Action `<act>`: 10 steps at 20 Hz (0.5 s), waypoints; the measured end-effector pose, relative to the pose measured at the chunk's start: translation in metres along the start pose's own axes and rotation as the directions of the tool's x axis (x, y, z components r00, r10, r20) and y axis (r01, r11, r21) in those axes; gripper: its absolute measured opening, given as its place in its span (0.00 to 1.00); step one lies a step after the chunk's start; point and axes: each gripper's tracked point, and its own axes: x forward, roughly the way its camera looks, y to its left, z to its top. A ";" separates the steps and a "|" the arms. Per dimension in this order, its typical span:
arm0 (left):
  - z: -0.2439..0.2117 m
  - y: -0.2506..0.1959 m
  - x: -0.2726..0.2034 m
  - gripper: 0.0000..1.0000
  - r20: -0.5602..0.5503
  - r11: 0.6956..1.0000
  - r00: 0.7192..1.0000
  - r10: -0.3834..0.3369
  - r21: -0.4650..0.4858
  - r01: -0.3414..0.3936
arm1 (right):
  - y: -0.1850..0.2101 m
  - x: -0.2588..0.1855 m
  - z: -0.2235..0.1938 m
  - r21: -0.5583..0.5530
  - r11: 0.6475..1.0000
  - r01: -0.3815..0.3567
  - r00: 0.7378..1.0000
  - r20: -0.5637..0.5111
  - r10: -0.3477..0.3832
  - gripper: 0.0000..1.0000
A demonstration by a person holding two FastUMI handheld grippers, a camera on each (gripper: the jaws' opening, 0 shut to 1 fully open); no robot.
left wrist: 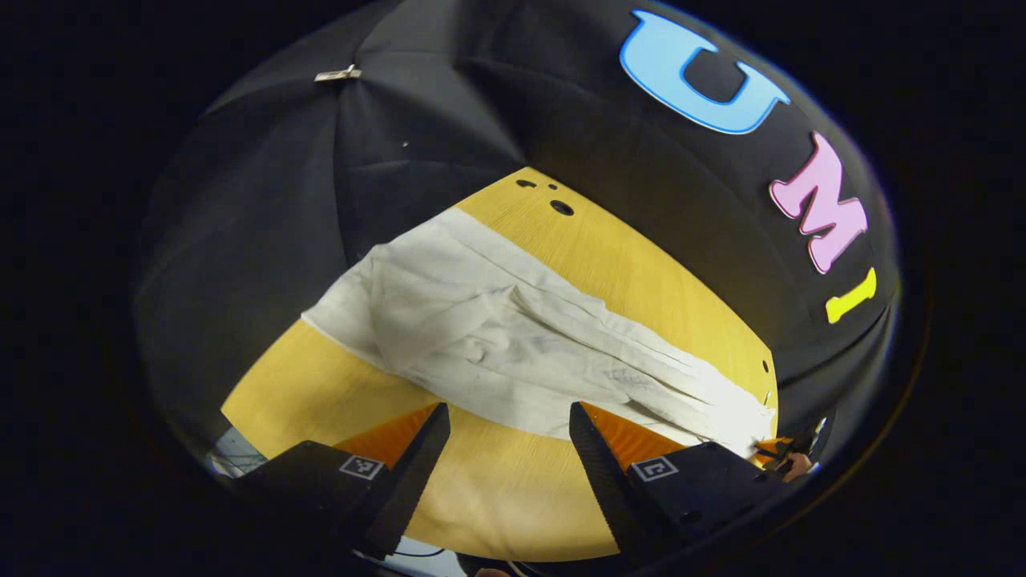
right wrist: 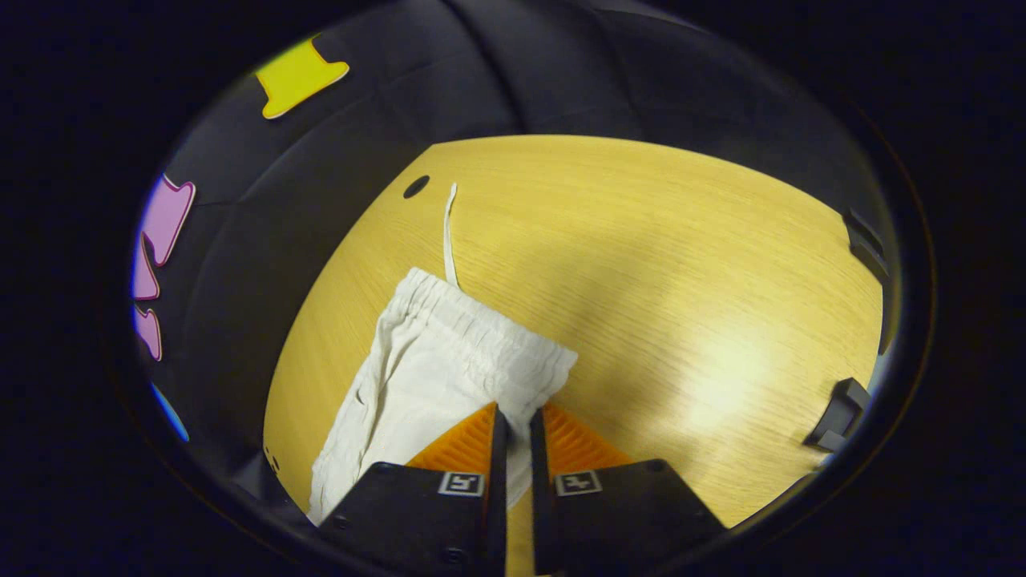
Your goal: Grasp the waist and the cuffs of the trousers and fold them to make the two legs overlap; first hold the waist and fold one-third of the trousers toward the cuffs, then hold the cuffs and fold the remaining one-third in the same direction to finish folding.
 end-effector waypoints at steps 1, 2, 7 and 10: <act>-0.004 0.002 0.003 0.96 -0.011 0.999 1.000 0.001 -0.043 -0.001 | 0.001 0.001 -0.002 0.025 1.000 -0.014 1.000 -0.002 0.014 0.11; -0.007 0.005 0.005 0.96 -0.021 0.996 1.000 0.006 -0.092 -0.008 | 0.002 0.002 -0.002 0.039 0.999 -0.022 1.000 0.006 0.022 0.08; -0.001 0.027 0.029 0.96 -0.008 0.944 1.000 0.028 -0.328 -0.029 | 0.003 0.004 -0.003 0.038 0.998 -0.054 0.999 -0.004 0.054 0.08; 0.006 0.037 0.046 0.96 -0.014 0.933 0.998 0.068 -0.353 -0.068 | 0.003 0.005 -0.005 0.024 0.998 -0.051 0.999 -0.014 0.051 0.08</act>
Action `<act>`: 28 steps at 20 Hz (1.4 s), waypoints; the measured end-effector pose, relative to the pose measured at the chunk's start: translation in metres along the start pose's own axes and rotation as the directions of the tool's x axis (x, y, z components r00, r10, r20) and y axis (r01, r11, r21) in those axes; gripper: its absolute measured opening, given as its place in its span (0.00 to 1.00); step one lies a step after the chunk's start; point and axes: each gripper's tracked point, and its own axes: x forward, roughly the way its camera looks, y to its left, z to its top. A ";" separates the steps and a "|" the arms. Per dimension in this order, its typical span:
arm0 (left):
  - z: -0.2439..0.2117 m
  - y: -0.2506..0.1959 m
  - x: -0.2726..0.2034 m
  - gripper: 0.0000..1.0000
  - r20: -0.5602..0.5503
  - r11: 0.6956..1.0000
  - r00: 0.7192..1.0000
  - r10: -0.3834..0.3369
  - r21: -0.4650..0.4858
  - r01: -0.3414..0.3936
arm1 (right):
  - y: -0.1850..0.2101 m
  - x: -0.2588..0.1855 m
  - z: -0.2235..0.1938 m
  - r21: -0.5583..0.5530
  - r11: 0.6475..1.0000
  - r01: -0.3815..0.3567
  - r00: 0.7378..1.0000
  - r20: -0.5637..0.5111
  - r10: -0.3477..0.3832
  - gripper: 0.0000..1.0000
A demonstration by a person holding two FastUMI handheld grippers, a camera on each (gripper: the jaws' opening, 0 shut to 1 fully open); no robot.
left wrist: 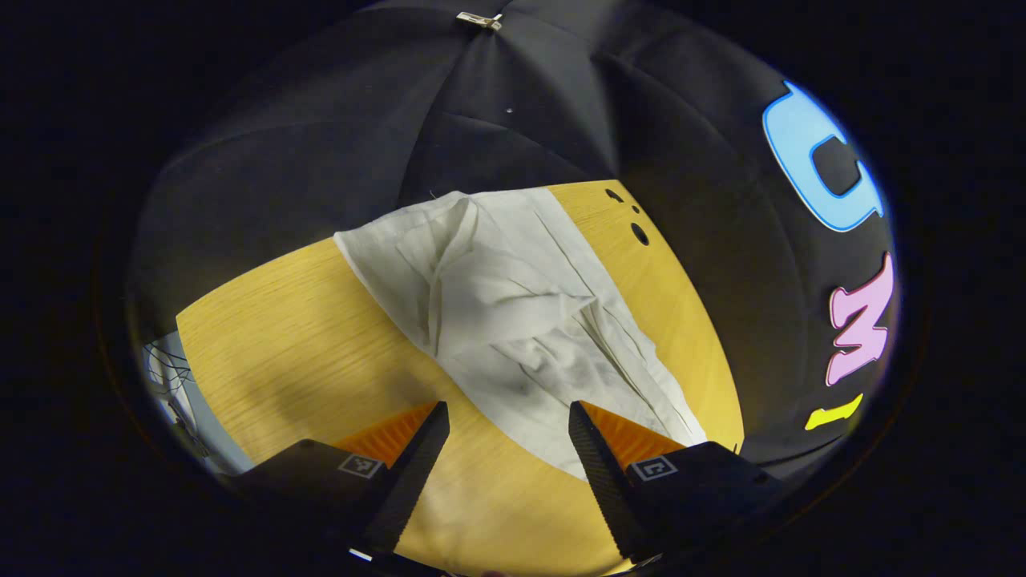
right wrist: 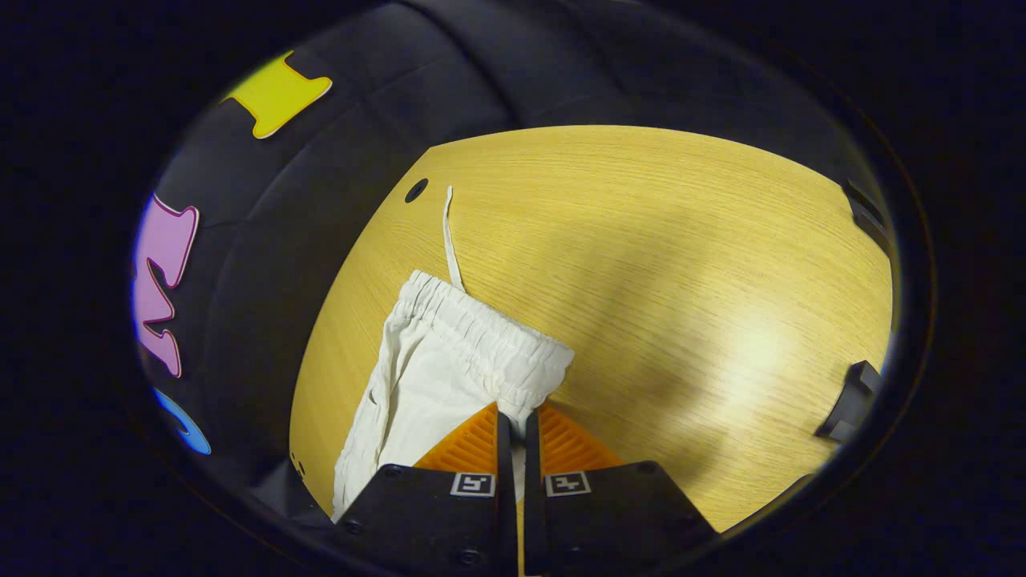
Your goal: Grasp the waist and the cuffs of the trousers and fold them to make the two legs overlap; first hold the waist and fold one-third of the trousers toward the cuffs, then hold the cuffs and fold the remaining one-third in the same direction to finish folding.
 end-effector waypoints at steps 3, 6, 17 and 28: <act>0.013 -0.010 0.014 0.92 0.024 1.000 1.000 -0.001 -0.005 0.001 | -0.001 0.000 -0.001 0.008 1.000 0.002 1.000 -0.004 -0.002 0.08; 0.031 -0.019 0.032 0.91 0.034 1.000 0.999 -0.003 -0.007 0.003 | -0.001 0.002 -0.001 0.022 1.000 -0.003 1.000 -0.014 0.004 0.08; 0.058 -0.024 0.066 0.08 0.065 0.998 0.998 0.013 -0.065 -0.009 | 0.004 -0.006 0.005 0.061 0.996 -0.071 0.997 0.025 0.070 0.08; 0.025 -0.027 0.051 0.08 -0.026 0.999 0.998 -0.050 -0.012 0.049 | 0.082 -0.125 0.055 -0.198 0.942 -0.269 0.922 0.230 0.312 0.08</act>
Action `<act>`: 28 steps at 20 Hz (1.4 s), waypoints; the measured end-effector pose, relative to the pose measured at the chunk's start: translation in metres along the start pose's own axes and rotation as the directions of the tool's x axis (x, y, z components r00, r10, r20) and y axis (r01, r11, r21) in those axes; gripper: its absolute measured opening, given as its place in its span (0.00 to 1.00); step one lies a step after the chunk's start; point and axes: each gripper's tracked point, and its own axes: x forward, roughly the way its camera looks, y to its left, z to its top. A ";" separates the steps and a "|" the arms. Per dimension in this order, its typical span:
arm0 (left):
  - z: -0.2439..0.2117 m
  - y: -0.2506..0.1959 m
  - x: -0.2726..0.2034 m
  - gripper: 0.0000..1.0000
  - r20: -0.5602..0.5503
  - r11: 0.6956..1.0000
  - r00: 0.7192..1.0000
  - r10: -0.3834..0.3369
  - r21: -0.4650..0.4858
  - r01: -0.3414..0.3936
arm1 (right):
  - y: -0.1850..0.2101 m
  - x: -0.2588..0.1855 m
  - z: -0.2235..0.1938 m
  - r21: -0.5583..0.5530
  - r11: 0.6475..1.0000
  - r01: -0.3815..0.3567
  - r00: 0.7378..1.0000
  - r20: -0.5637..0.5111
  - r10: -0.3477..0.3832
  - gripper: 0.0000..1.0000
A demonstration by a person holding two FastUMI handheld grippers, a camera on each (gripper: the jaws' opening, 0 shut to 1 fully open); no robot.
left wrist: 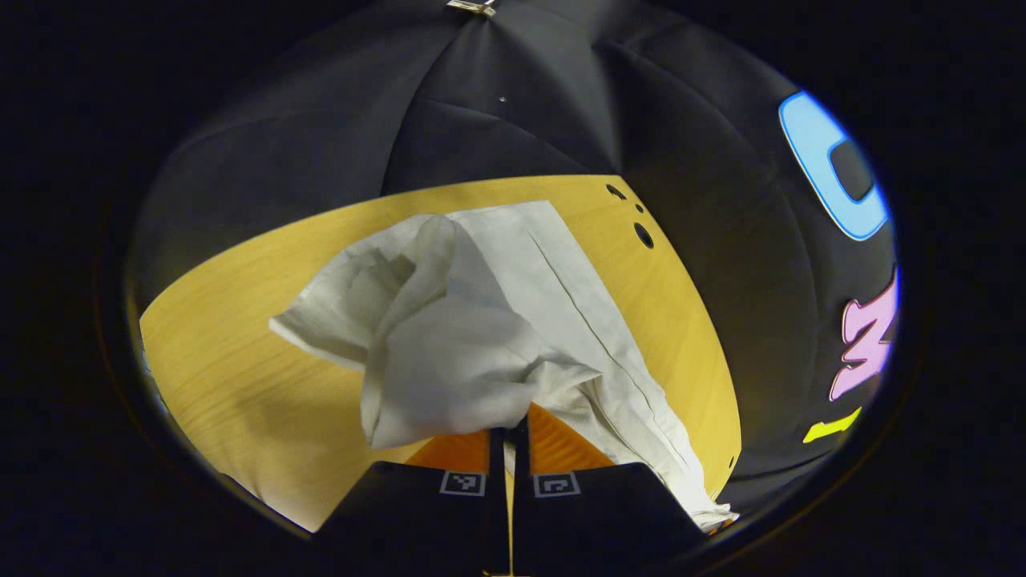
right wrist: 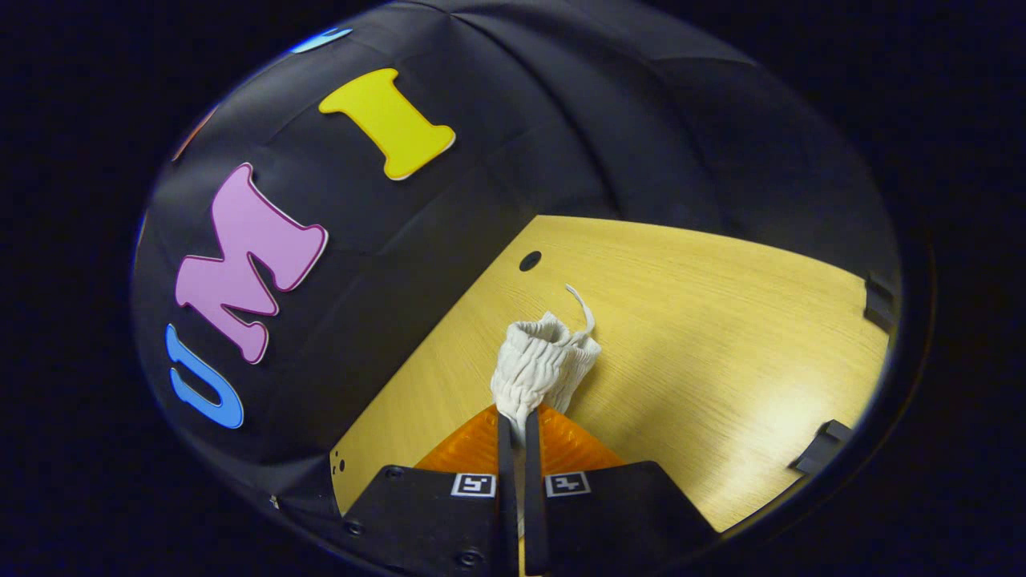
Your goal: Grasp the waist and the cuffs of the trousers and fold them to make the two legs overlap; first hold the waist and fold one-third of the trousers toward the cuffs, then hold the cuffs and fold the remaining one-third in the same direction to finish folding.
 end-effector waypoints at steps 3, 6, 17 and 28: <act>-0.006 -0.005 -0.001 0.08 -0.035 1.000 0.999 -0.024 0.014 0.025 | 0.041 -0.030 0.005 -0.141 0.988 -0.061 0.998 0.015 0.064 0.07; -0.013 -0.005 -0.005 0.08 -0.049 0.999 0.998 -0.033 0.035 0.034 | 0.096 -0.031 -0.008 -0.277 0.949 -0.151 0.988 -0.007 0.155 0.08; -0.017 -0.009 -0.007 0.07 -0.060 0.998 0.996 -0.061 0.025 0.063 | 0.197 0.000 -0.216 -0.637 0.638 -0.433 0.890 -0.414 0.191 0.08; -0.018 -0.015 -0.009 0.07 -0.058 0.995 0.994 -0.089 -0.046 0.086 | 0.196 -0.045 -0.274 -0.186 0.766 -0.615 0.554 -0.793 0.252 0.64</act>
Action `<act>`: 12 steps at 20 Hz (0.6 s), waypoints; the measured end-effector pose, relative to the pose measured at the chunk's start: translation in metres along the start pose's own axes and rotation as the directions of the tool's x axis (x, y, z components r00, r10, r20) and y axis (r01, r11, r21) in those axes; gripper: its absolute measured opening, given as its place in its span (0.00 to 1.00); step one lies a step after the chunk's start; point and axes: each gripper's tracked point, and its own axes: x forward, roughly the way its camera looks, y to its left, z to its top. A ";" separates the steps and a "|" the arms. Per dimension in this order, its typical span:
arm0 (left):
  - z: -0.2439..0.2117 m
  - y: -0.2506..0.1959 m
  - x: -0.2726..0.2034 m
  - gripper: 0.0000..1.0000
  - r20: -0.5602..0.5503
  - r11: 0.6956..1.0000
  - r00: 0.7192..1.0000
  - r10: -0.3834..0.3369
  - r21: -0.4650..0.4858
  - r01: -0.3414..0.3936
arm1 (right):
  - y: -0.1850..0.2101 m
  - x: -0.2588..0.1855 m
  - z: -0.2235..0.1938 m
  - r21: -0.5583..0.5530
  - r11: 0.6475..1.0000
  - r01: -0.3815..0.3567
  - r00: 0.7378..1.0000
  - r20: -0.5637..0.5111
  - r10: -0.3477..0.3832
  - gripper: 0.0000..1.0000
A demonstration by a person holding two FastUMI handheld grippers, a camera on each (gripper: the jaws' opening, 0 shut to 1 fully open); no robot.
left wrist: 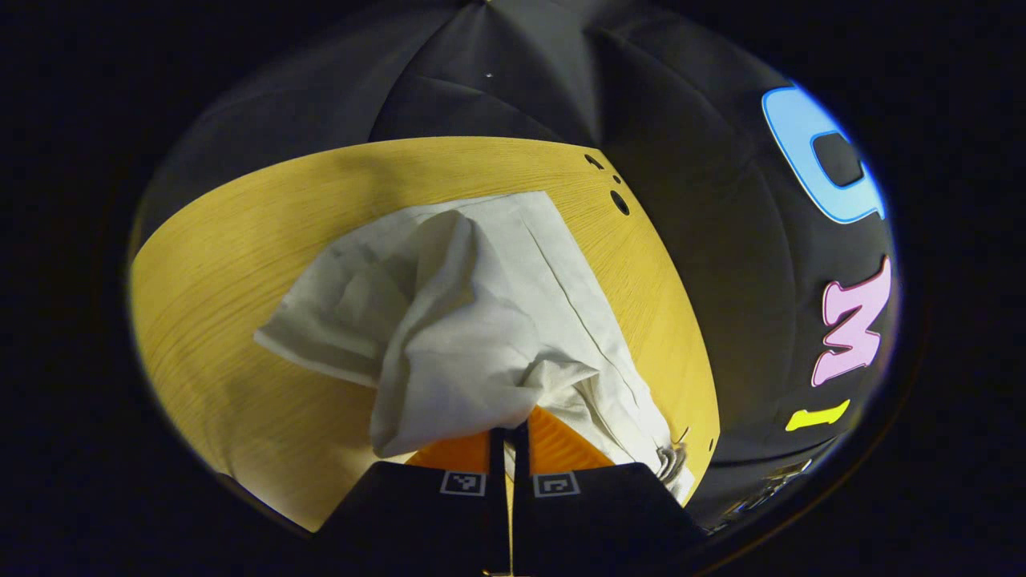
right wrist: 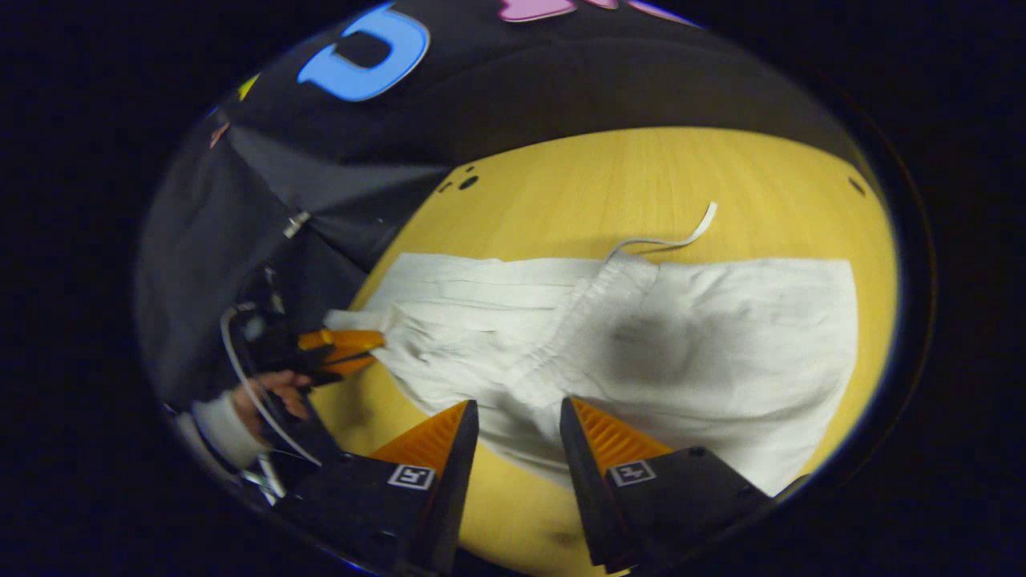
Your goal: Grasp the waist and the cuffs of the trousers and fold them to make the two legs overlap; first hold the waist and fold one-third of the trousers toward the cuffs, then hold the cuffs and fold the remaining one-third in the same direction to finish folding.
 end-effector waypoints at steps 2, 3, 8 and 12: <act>0.000 -0.003 -0.001 0.07 0.007 1.000 1.000 -0.010 -0.025 0.010 | 0.008 -0.017 0.011 0.106 0.993 -0.043 0.997 0.065 0.036 0.74; 0.001 -0.005 0.000 0.07 0.016 0.999 1.000 -0.017 -0.035 0.018 | 0.003 -0.027 0.018 0.140 0.990 -0.033 0.994 0.107 0.018 0.74; 0.013 -0.021 -0.005 0.06 0.099 0.995 0.993 -0.072 -0.059 0.078 | -0.034 -0.062 0.033 0.267 0.964 0.017 0.967 0.242 -0.085 0.74; 0.021 -0.048 -0.024 0.06 0.178 0.990 0.975 -0.135 -0.012 0.140 | -0.071 -0.095 0.036 0.344 0.938 0.033 0.938 0.314 -0.148 0.74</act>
